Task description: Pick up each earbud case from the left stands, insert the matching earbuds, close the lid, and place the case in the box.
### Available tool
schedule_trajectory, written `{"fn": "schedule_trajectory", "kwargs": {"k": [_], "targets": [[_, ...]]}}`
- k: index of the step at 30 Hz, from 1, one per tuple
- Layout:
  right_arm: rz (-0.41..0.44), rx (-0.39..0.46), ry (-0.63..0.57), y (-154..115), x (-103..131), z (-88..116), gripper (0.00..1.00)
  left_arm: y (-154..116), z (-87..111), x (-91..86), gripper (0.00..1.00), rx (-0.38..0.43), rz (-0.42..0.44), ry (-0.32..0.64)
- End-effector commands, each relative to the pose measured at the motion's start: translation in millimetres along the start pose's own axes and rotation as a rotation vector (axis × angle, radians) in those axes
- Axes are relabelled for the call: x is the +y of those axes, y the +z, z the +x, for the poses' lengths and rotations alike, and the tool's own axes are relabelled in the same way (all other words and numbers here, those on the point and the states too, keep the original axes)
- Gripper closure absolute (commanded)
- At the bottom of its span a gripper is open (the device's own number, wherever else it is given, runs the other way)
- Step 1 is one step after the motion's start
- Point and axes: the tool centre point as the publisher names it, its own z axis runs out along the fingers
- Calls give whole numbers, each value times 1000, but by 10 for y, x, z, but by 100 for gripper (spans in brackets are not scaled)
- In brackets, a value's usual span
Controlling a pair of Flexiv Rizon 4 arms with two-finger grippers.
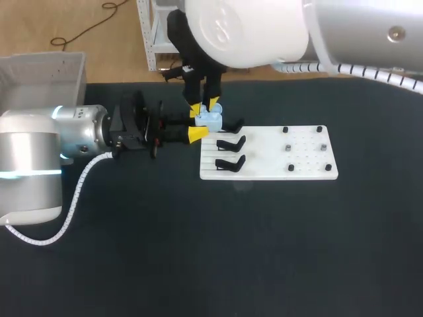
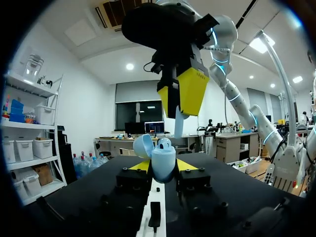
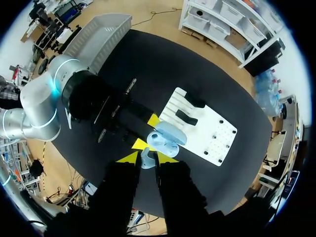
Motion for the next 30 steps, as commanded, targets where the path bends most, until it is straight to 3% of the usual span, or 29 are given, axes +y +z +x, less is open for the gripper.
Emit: {"fn": "schedule_trajectory", "kwargs": {"k": [1, 30], "targets": [[-3, -6, -6, 18, -17, 20, 100, 0, 7, 7, 100, -1, 1, 1], [29, 4, 8, 82, -88, -98, 100, 0, 7, 7, 100, -1, 1, 1]]}}
